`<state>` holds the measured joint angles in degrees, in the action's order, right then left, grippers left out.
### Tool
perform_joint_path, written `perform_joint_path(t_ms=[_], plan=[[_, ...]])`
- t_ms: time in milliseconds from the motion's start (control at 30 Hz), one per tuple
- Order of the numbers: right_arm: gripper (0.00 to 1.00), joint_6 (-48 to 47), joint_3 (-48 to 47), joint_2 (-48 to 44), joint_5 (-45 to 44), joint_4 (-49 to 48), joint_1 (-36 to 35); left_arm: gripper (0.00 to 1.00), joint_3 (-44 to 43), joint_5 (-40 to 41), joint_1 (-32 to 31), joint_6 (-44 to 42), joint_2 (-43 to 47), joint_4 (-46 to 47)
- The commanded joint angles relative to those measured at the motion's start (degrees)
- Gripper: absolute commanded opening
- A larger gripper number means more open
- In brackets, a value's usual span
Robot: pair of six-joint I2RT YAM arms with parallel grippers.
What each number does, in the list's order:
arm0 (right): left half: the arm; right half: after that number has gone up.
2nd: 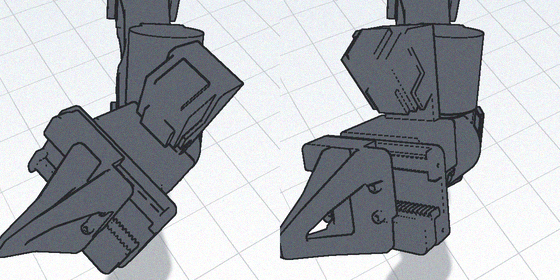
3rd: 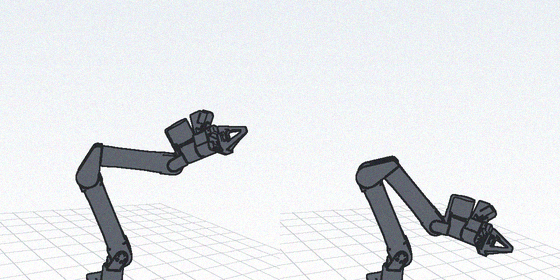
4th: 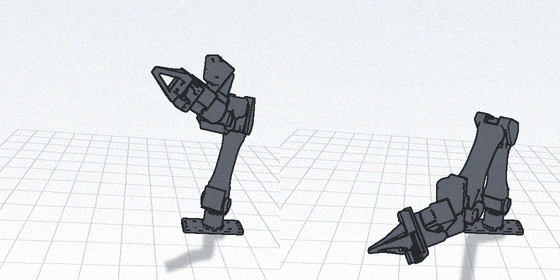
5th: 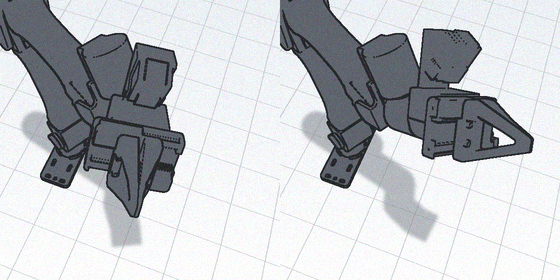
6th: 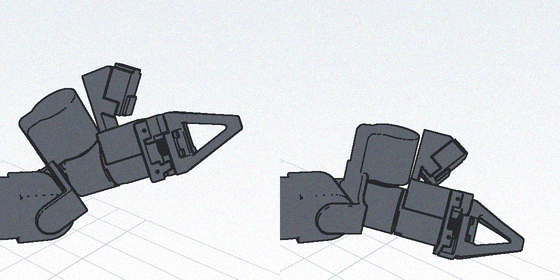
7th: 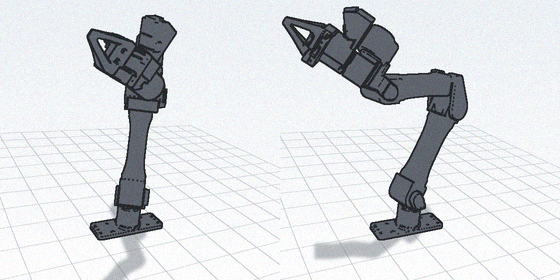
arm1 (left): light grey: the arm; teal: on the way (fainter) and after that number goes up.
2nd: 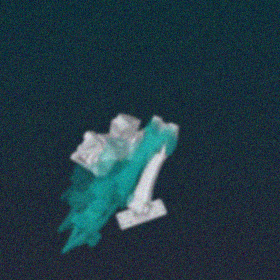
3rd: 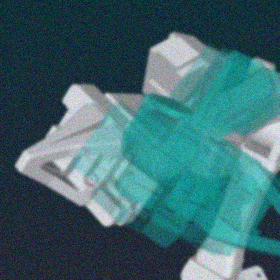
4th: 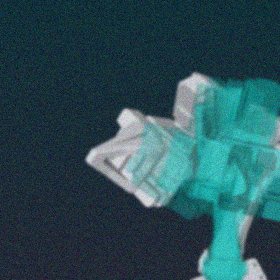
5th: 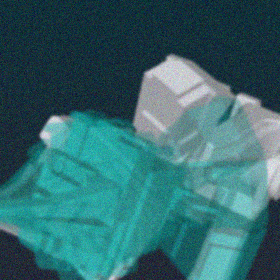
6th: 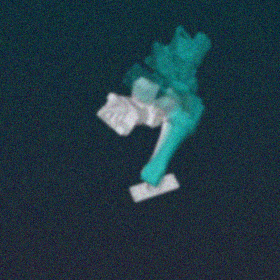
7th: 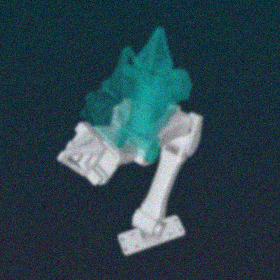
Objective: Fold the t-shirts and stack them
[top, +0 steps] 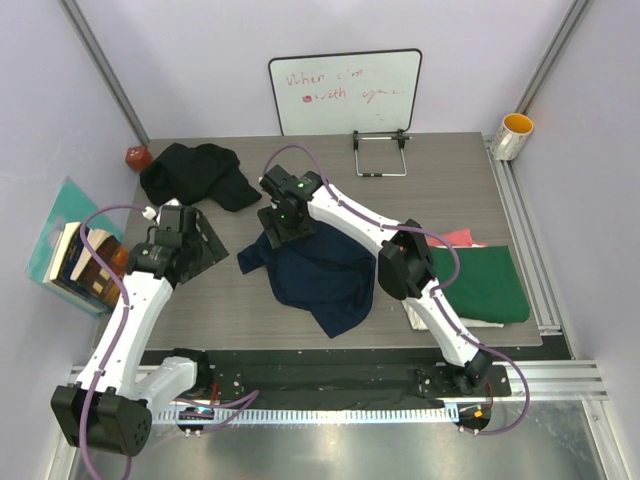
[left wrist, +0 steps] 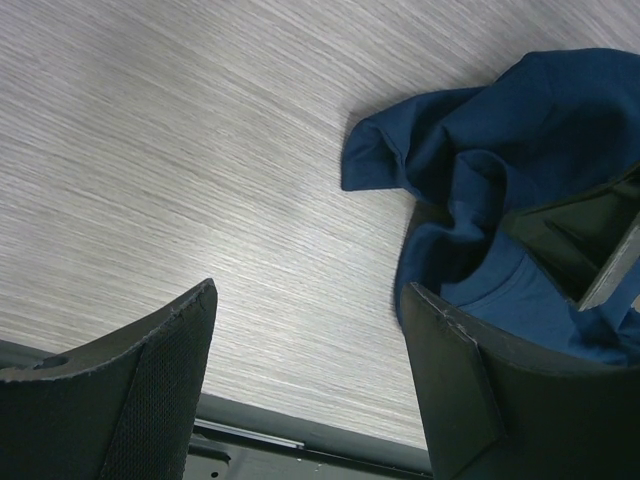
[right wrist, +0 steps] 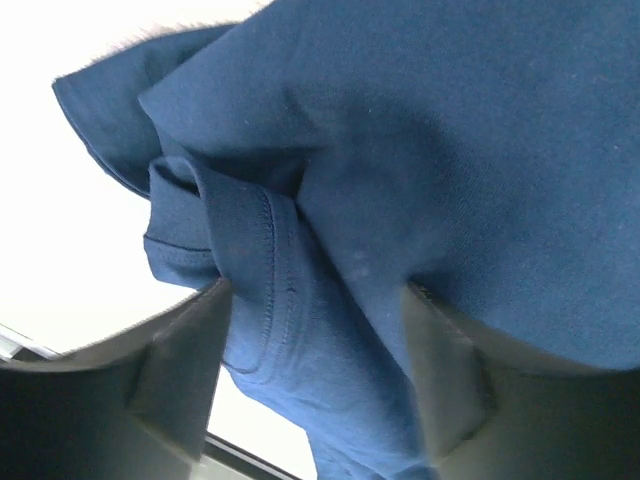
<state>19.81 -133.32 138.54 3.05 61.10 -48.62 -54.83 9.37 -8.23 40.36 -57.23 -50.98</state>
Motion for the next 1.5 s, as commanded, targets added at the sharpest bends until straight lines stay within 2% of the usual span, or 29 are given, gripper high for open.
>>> perform_joint_path(t_ms=[0, 67, 233, 500, 600, 700, 733, 767, 800, 867, 900, 933, 1067, 1200, 1267, 1400, 1467], plan=[[0.80, -0.65, -0.01, -2.31, -0.68, -2.29, -0.33, 0.75, 0.95, -0.31, 0.23, 0.86, 1.25, 1.68], [0.84, -0.65, -0.36, -3.18, -0.24, -3.26, -0.33, 0.75, 1.21, -0.31, 0.23, 0.86, 1.42, 1.76], [0.85, 0.05, -0.98, -1.70, 0.82, -3.27, -0.42, 0.75, 1.57, 0.04, 0.23, 0.60, 1.51, 1.76], [0.75, 0.22, -1.51, 1.82, 3.27, -3.53, -2.17, 0.75, 3.06, -0.75, 0.23, 0.42, 1.60, 1.94], [0.67, 0.23, -0.28, 1.65, 2.67, -3.71, -2.97, 0.75, 3.50, -0.23, 0.23, 0.42, 1.86, 1.68], [0.54, 0.40, -0.01, 1.30, 0.57, -3.62, -3.58, 0.75, 3.76, 0.13, 0.23, 0.42, 2.12, 1.68], [0.43, 0.40, 0.07, 1.12, -0.14, -3.62, -3.50, 0.75, 3.76, 0.13, 0.23, 0.51, 2.21, 1.76], [0.39, 0.49, -0.01, 0.86, -0.93, -3.53, -3.59, 0.75, 3.85, 0.13, 0.23, 0.42, 2.21, 1.76], [0.29, 0.23, -0.45, 0.16, -2.33, -3.53, -3.50, 0.75, 3.94, 0.13, 0.23, 0.51, 2.39, 1.85], [0.19, 0.14, -0.72, -0.81, -4.87, -3.62, -3.50, 0.75, 4.11, 0.13, 0.23, 0.51, 2.65, 2.11], [0.06, -0.04, -1.33, -1.25, -5.68, -3.53, -3.50, 0.75, 4.12, 0.04, 0.23, 0.51, 2.83, 2.20], [0.01, -0.21, -1.85, -1.95, -6.90, -3.18, -3.41, 0.75, 4.29, -0.05, 0.23, 0.60, 2.83, 2.38], [0.01, -0.48, -5.98, -4.59, -8.05, -1.60, -2.97, 0.75, 5.43, -1.01, 0.23, 1.21, 3.18, 3.61], [0.01, -0.92, -18.52, -6.79, -8.33, 1.04, -1.75, 0.77, 5.87, -1.80, 0.32, 1.83, 2.22, 4.92], [0.01, -1.27, -21.36, -10.89, -6.66, -0.36, -0.52, 0.77, 5.52, -2.24, 0.32, 2.00, 1.95, 5.71], [0.01, -0.92, -16.65, -22.42, -3.93, -12.98, 1.94, 0.77, 5.00, -3.82, 0.49, 1.92, 0.81, 7.56], [0.01, -0.65, -16.10, -26.29, -4.02, -15.82, 3.26, 0.77, 4.56, -5.23, 0.49, 1.92, 0.11, 8.70]])
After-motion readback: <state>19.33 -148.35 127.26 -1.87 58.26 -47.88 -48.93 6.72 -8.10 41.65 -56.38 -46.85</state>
